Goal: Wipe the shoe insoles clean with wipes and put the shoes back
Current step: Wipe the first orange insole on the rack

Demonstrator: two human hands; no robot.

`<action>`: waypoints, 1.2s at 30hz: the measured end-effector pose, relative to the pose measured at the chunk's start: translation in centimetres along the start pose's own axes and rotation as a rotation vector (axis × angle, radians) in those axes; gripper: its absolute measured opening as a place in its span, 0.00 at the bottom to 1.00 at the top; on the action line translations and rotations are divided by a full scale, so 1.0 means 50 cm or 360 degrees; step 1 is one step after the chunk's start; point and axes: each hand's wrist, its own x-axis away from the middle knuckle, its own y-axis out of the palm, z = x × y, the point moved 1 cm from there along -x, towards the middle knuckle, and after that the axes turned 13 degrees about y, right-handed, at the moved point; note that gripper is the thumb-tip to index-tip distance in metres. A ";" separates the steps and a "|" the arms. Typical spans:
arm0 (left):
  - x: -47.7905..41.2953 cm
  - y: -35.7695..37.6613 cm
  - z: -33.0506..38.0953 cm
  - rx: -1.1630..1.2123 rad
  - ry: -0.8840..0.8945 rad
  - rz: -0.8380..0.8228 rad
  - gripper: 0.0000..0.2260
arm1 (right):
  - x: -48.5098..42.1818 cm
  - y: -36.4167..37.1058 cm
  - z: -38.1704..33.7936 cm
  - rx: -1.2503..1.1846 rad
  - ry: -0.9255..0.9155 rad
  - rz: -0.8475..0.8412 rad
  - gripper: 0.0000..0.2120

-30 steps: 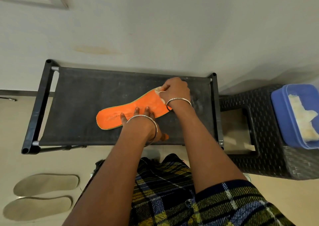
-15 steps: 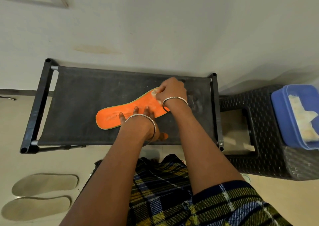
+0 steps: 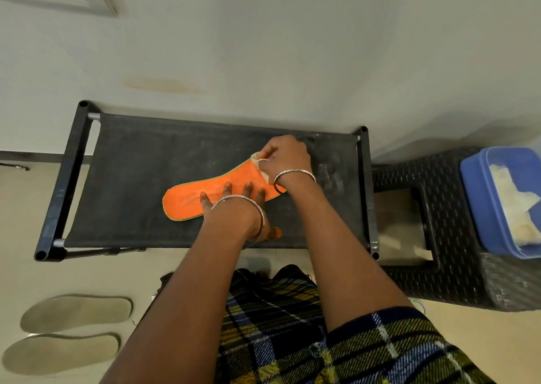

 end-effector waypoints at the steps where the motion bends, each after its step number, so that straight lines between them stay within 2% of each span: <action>1: 0.001 0.000 0.000 -0.0009 0.0002 0.0001 0.41 | 0.001 0.002 -0.002 0.0047 -0.0030 -0.0030 0.01; 8: 0.010 -0.012 0.005 0.0011 0.0003 0.0008 0.41 | -0.017 -0.051 0.032 -0.0023 0.0340 0.0438 0.06; 11: 0.011 -0.013 0.004 0.0000 0.0004 0.0002 0.41 | -0.011 -0.037 0.022 0.0028 0.0257 0.0319 0.07; 15: 0.012 -0.014 0.008 0.0005 0.0007 -0.0005 0.41 | 0.000 -0.011 0.002 0.0129 0.0012 -0.0095 0.04; 17: 0.008 -0.010 0.003 0.0005 -0.0003 -0.0019 0.41 | -0.007 -0.021 0.009 0.0113 0.0067 -0.0025 0.04; 20: 0.019 -0.020 0.005 0.0020 0.0001 0.0001 0.42 | -0.018 -0.050 0.032 0.0062 0.0267 0.0286 0.05; 23: 0.038 -0.046 0.021 0.0124 0.0063 0.0150 0.40 | -0.022 -0.056 0.037 0.0068 0.0313 0.0336 0.07; 26: 0.023 -0.029 0.012 -0.0002 -0.0012 -0.0035 0.40 | -0.008 -0.037 0.015 0.0207 0.0115 0.0024 0.06; 28: 0.007 -0.014 0.001 -0.0018 -0.0030 -0.0058 0.40 | 0.004 -0.024 0.005 0.0262 0.0006 -0.0183 0.04; 29: 0.009 -0.017 0.004 -0.0008 -0.0032 -0.0046 0.40 | 0.004 -0.023 0.004 0.0267 0.0005 -0.0193 0.04; 34: 0.004 -0.011 -0.003 -0.0026 -0.0023 0.0001 0.41 | -0.027 -0.054 0.040 0.0103 0.0323 0.0226 0.11; 36: 0.002 -0.011 -0.006 -0.0010 -0.0028 -0.0011 0.41 | -0.032 -0.056 0.043 0.0107 0.0309 0.0250 0.11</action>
